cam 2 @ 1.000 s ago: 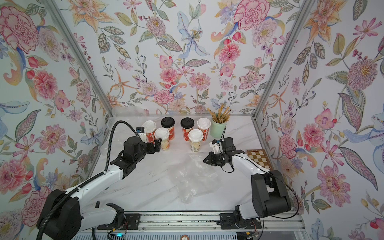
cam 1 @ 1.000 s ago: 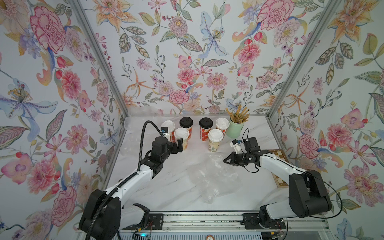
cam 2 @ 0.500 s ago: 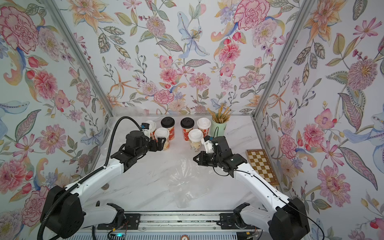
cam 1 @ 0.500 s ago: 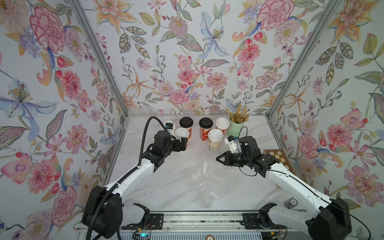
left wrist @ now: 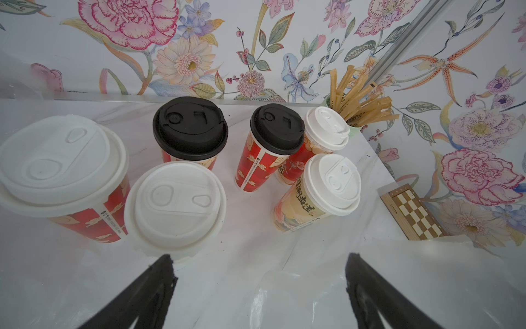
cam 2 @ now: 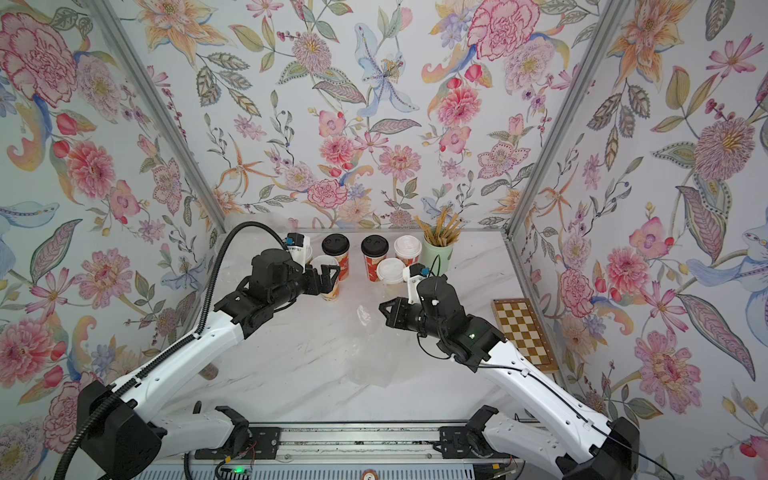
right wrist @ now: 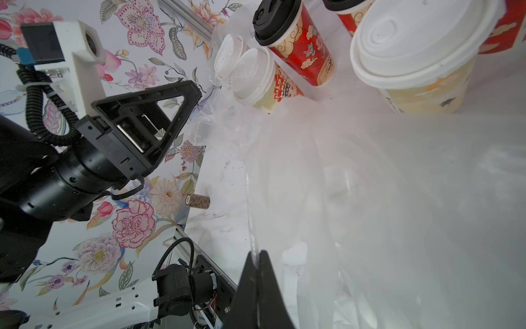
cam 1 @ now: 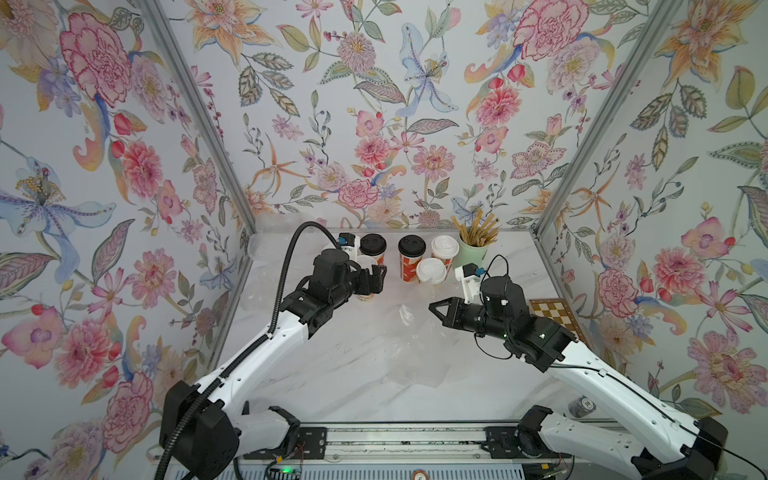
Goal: Pack milk tea into plastic carrier bags
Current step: Adjust the plastic carrier bag at the center of the board.
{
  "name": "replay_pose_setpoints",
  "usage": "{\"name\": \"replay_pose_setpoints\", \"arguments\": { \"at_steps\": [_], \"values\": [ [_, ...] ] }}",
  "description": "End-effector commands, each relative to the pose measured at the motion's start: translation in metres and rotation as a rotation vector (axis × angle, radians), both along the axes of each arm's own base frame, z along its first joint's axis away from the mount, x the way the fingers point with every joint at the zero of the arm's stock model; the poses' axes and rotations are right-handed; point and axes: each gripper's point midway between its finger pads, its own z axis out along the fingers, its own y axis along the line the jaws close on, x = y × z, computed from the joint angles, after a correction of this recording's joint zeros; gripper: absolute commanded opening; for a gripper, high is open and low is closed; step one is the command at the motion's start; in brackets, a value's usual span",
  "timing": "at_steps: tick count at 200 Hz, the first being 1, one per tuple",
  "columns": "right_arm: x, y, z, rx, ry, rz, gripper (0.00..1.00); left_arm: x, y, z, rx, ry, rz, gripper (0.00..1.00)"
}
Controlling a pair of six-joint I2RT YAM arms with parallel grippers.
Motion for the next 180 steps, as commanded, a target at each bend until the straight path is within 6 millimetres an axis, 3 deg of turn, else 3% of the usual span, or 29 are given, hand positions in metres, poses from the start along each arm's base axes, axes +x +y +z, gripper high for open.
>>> {"name": "replay_pose_setpoints", "arguments": {
  "at_steps": [1,55,94,136,180],
  "values": [
    [0.005,0.01,0.016,0.042,-0.034,-0.035,0.0,-0.017,-0.004,0.024,-0.041,0.001,-0.02,0.94],
    [0.01,0.045,0.003,0.088,-0.03,0.071,0.0,-0.035,-0.025,0.043,-0.112,0.009,-0.088,0.88],
    [0.014,0.056,-0.002,0.091,-0.039,0.1,0.0,-0.036,-0.049,0.048,-0.122,0.015,-0.145,0.86],
    [0.012,0.066,-0.007,0.086,-0.029,0.148,0.0,-0.032,-0.074,0.034,-0.11,0.054,-0.206,0.82],
    [0.012,0.067,-0.012,0.084,-0.018,0.157,0.0,-0.032,-0.089,0.02,-0.064,0.08,-0.251,0.72]
  ]
}}
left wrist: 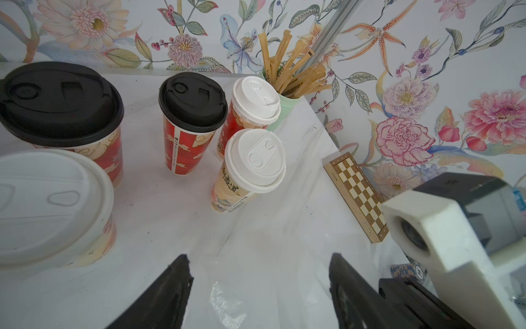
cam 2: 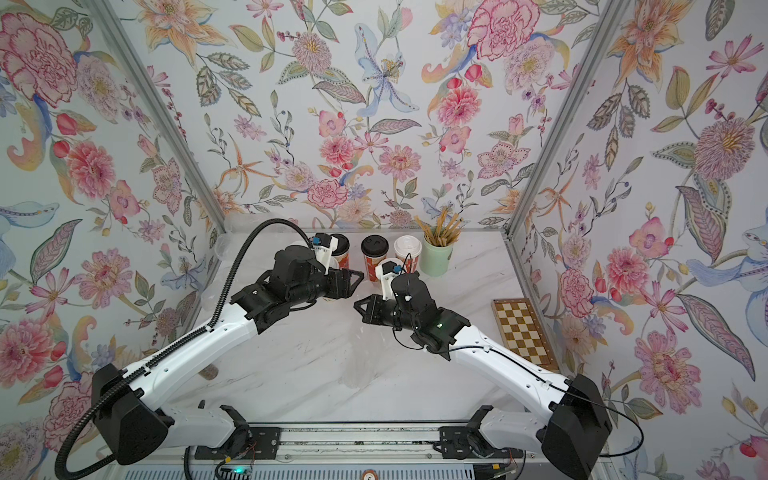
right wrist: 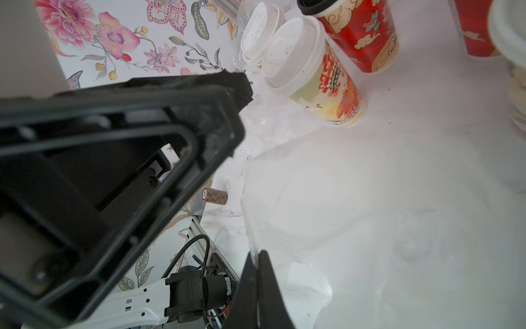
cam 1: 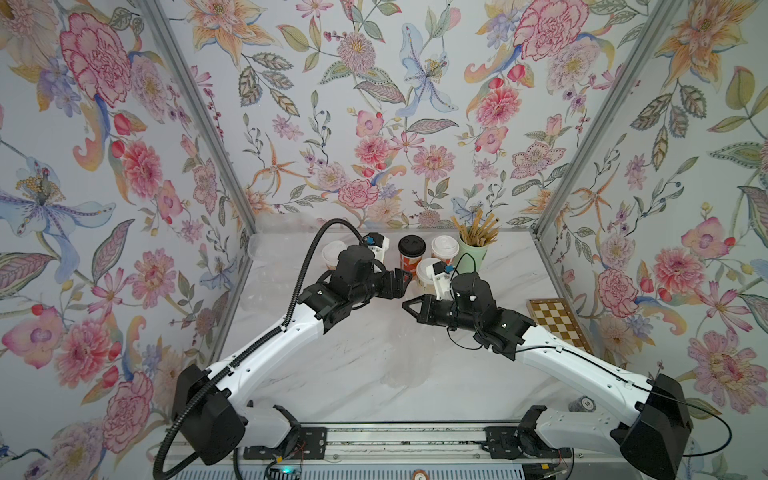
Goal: Pack milk tea into plastic carrier bags
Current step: Adjust the plastic carrier bag at the center of the board.
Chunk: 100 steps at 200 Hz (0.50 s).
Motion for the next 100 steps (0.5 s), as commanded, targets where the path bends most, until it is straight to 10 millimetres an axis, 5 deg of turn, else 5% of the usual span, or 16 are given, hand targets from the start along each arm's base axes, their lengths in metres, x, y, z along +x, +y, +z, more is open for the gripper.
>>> {"name": "replay_pose_setpoints", "arguments": {
  "at_steps": [1,52,100],
  "values": [
    [-0.002,0.006,0.006,0.019,-0.025,0.031,0.0,-0.004,-0.013,0.011,-0.004,-0.017,-0.053,0.71],
    [-0.002,0.008,0.006,0.016,-0.022,0.04,0.0,-0.002,-0.025,-0.01,0.018,0.026,-0.096,0.53],
    [-0.004,0.006,0.012,0.005,-0.03,0.044,0.0,-0.002,-0.029,-0.02,0.027,0.041,-0.11,0.17]
  ]
}}
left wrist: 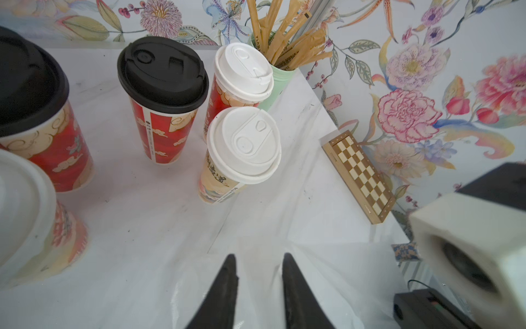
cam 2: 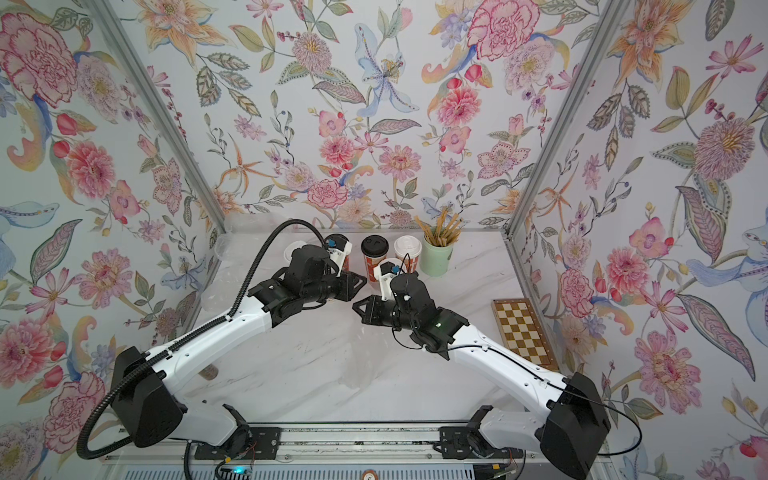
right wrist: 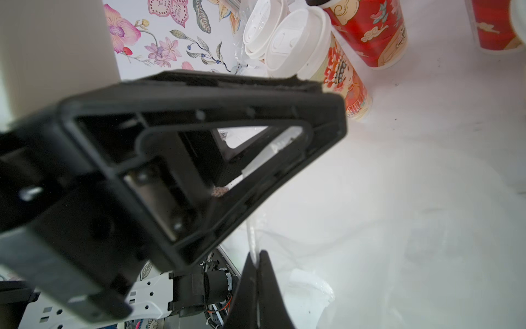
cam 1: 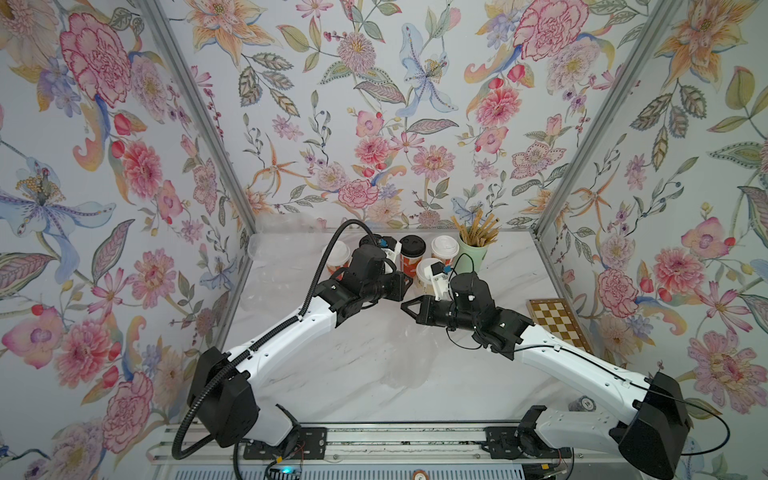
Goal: Pack milk tea into plastic carrier bags
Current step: Adjust the plastic carrier bag at the center of the board.
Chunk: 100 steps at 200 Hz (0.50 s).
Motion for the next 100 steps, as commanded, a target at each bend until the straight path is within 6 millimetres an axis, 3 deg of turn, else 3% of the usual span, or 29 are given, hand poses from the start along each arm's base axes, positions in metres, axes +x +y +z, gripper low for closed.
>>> {"name": "replay_pose_setpoints", "arguments": {
  "at_steps": [1,8,18,43,63,75,100],
  "values": [
    [-0.002,0.003,0.015,0.007,-0.035,0.024,0.0,-0.004,-0.008,0.005,-0.009,-0.009,-0.036,0.16],
    [-0.003,0.001,0.017,0.0,-0.039,0.025,0.0,-0.004,-0.008,0.006,-0.012,-0.012,-0.035,0.12],
    [-0.004,-0.002,0.021,-0.012,-0.046,0.026,0.08,-0.004,-0.008,0.006,-0.014,-0.014,-0.034,0.08],
    [-0.007,-0.02,0.033,-0.047,-0.052,0.01,0.4,-0.002,-0.006,0.007,-0.011,-0.021,-0.024,0.05],
    [-0.006,-0.045,0.039,-0.102,-0.05,-0.039,0.54,-0.003,-0.005,0.007,-0.007,-0.027,-0.022,0.03],
    [-0.004,-0.063,0.038,-0.152,-0.038,-0.093,0.69,-0.002,-0.004,0.007,-0.006,-0.027,-0.02,0.03],
    [-0.003,-0.091,0.035,-0.249,-0.051,-0.16,0.76,-0.003,-0.006,0.009,-0.01,-0.029,-0.027,0.02]
  ]
}}
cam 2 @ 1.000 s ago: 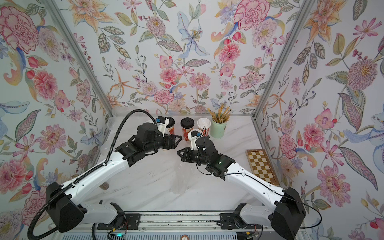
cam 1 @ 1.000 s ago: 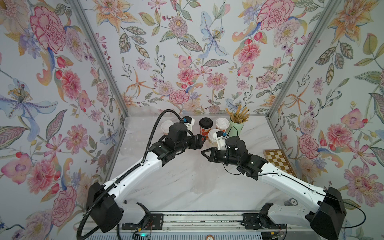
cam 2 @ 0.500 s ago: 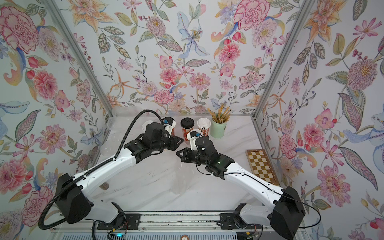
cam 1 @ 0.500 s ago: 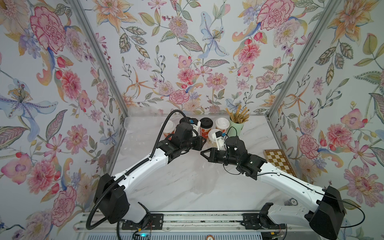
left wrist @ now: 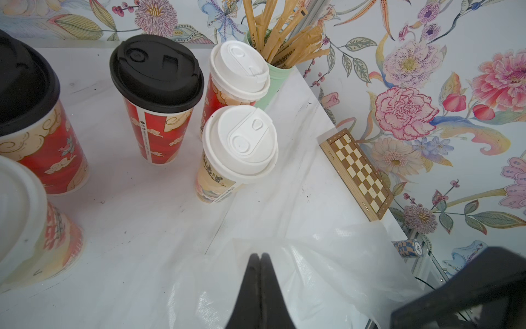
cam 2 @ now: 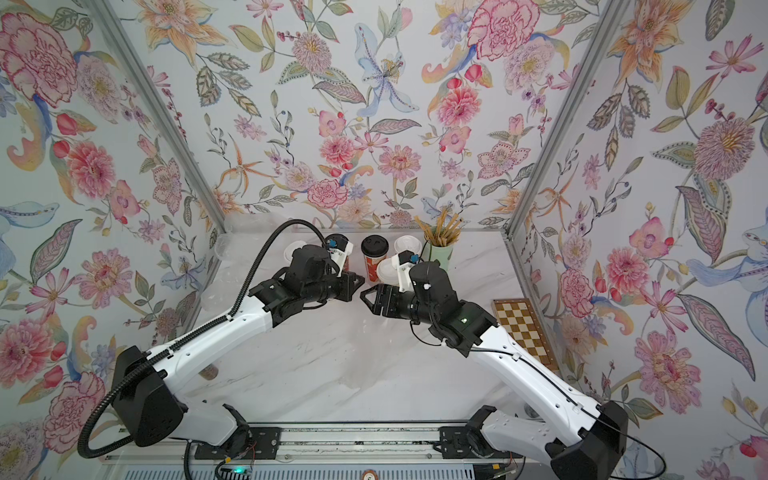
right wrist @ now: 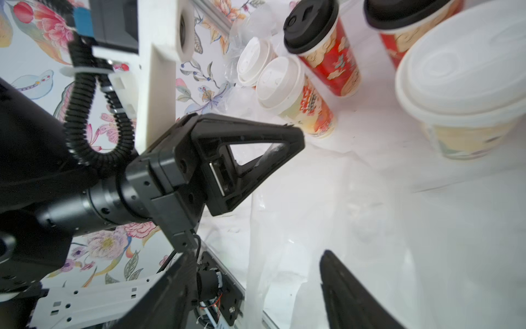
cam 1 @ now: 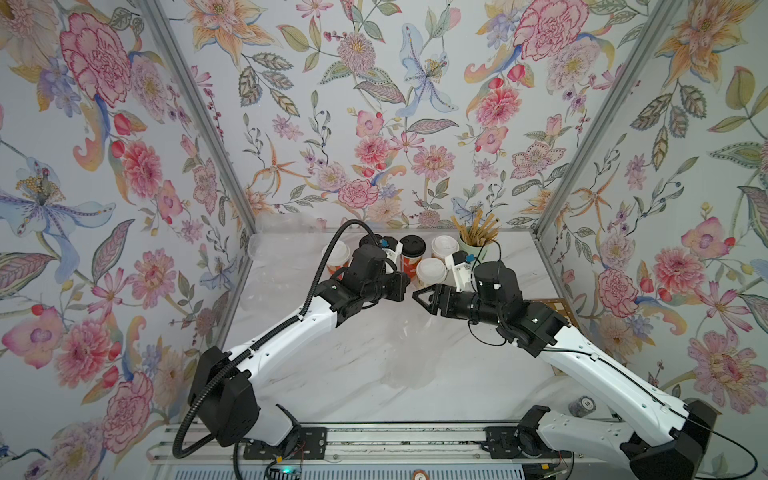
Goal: Pack milk tea into plastic carrier bags
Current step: Adjust the plastic carrier bag at the center of the board.
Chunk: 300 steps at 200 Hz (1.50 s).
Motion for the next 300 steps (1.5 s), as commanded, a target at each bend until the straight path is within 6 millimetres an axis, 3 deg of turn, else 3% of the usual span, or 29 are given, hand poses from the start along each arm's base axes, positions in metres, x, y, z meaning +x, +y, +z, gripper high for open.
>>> {"name": "replay_pose_setpoints", "arguments": {
  "at_steps": [1,43,70,93,104,125,154,175,217,268,300],
  "values": [
    [-0.005,-0.035,-0.016,-0.154,0.027,-0.074,0.77,-0.002,-0.004,0.008,-0.008,-0.024,-0.019,0.02],
    [-0.006,-0.059,-0.042,-0.313,0.136,-0.137,0.8,-0.003,-0.005,0.007,-0.008,-0.018,-0.024,0.02],
    [-0.009,-0.053,-0.069,-0.367,0.218,-0.091,0.79,-0.005,-0.004,0.009,-0.011,-0.022,-0.022,0.02],
    [-0.013,-0.036,-0.081,-0.369,0.267,0.003,0.63,-0.005,-0.003,0.011,-0.008,-0.025,-0.023,0.03],
    [-0.014,-0.033,-0.084,-0.371,0.28,0.016,0.48,-0.005,-0.001,0.011,0.0,-0.024,-0.014,0.06],
    [-0.013,-0.031,-0.078,-0.366,0.263,0.006,0.19,-0.006,0.005,0.013,0.021,-0.028,-0.003,0.2],
    [-0.013,-0.025,-0.062,-0.34,0.23,0.004,0.03,-0.017,0.013,0.015,0.09,-0.031,-0.05,0.45],
    [-0.012,-0.021,-0.055,-0.324,0.216,0.006,0.0,-0.03,0.023,0.005,0.177,0.003,-0.085,0.59],
    [-0.009,-0.008,-0.047,-0.265,0.198,0.021,0.0,-0.054,0.033,-0.003,0.216,0.072,-0.141,0.73],
    [-0.003,0.004,-0.039,-0.211,0.186,0.024,0.0,-0.076,0.012,-0.007,0.128,0.129,-0.171,0.86],
    [-0.005,0.01,-0.034,-0.18,0.191,0.029,0.0,-0.076,0.007,-0.017,0.208,0.135,-0.107,0.91]
  ]
}}
